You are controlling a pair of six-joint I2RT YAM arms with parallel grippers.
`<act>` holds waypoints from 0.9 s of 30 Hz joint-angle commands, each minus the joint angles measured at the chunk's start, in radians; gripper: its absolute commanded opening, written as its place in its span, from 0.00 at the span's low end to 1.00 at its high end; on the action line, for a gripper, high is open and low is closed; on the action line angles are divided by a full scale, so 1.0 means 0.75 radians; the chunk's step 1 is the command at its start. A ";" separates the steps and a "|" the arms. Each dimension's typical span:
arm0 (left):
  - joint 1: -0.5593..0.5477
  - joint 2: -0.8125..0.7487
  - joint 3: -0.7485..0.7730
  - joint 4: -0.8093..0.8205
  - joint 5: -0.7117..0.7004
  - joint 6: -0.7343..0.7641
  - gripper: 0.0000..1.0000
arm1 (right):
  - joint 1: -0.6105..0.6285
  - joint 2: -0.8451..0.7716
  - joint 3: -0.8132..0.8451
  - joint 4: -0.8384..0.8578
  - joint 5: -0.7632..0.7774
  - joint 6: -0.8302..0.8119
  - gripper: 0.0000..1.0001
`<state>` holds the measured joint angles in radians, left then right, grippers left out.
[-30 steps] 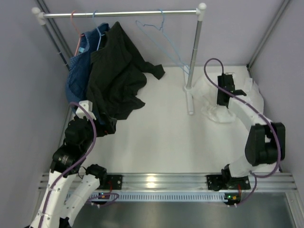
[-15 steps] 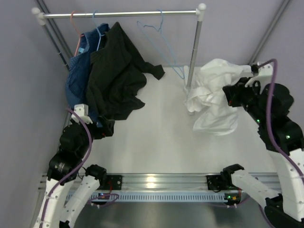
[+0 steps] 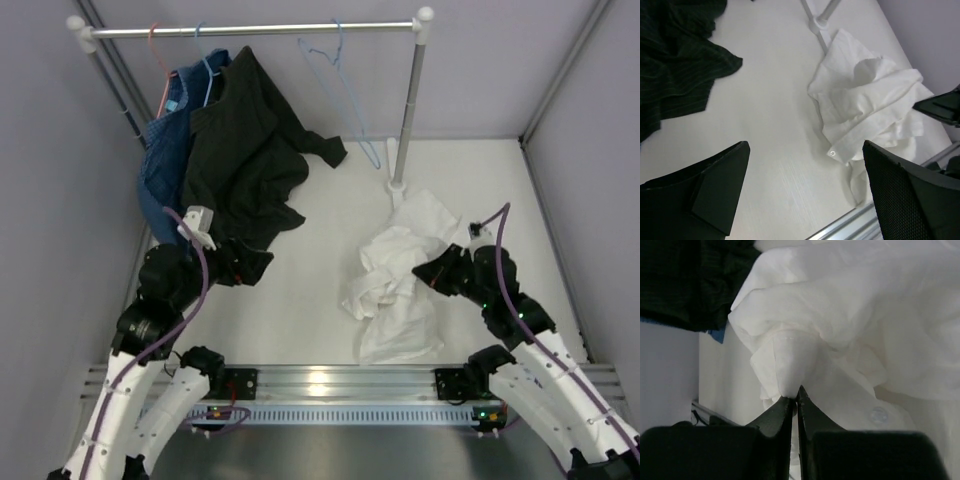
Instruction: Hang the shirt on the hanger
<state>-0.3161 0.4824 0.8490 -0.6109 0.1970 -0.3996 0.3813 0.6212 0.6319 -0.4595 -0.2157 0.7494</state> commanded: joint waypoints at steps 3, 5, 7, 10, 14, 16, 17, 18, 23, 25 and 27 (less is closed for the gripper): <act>-0.059 0.344 -0.107 0.197 0.108 -0.242 0.98 | 0.054 0.000 -0.162 0.314 0.475 0.294 0.47; -0.234 0.445 -0.111 0.201 -0.008 -0.275 0.98 | 0.056 0.137 -0.015 0.133 0.667 0.108 0.60; -0.400 0.514 -0.105 0.203 -0.237 -0.318 0.98 | 0.054 0.261 0.146 -0.020 0.782 -0.106 0.78; -0.719 0.639 -0.099 0.244 -0.546 -0.395 0.98 | 0.056 0.354 0.303 -0.148 0.728 -0.346 0.87; -0.934 0.739 -0.162 0.430 -0.621 -0.465 0.98 | 0.056 0.327 0.321 -0.158 0.527 -0.480 0.89; -0.965 0.758 -0.232 0.591 -0.604 -0.476 0.98 | 0.056 0.266 0.299 -0.165 0.468 -0.518 0.89; -0.988 0.786 -0.252 0.644 -0.580 -0.474 0.97 | 0.056 0.246 0.291 -0.167 0.435 -0.535 0.90; -0.994 0.813 -0.275 0.695 -0.568 -0.463 0.94 | 0.056 0.227 0.280 -0.167 0.352 -0.555 0.90; -1.027 1.048 -0.218 0.855 -0.604 -0.408 0.87 | 0.056 0.133 0.268 -0.169 0.161 -0.600 0.90; -1.057 1.134 -0.212 0.949 -0.596 -0.394 0.85 | 0.056 0.109 0.262 -0.171 0.153 -0.617 0.90; -1.078 1.179 -0.226 1.023 -0.596 -0.390 0.85 | 0.054 0.102 0.254 -0.183 0.151 -0.627 0.90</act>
<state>-1.0985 1.3396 0.6556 -0.0338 -0.2283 -0.7048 0.4107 0.7120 0.8310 -0.5766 -0.0448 0.3260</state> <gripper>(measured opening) 0.850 0.895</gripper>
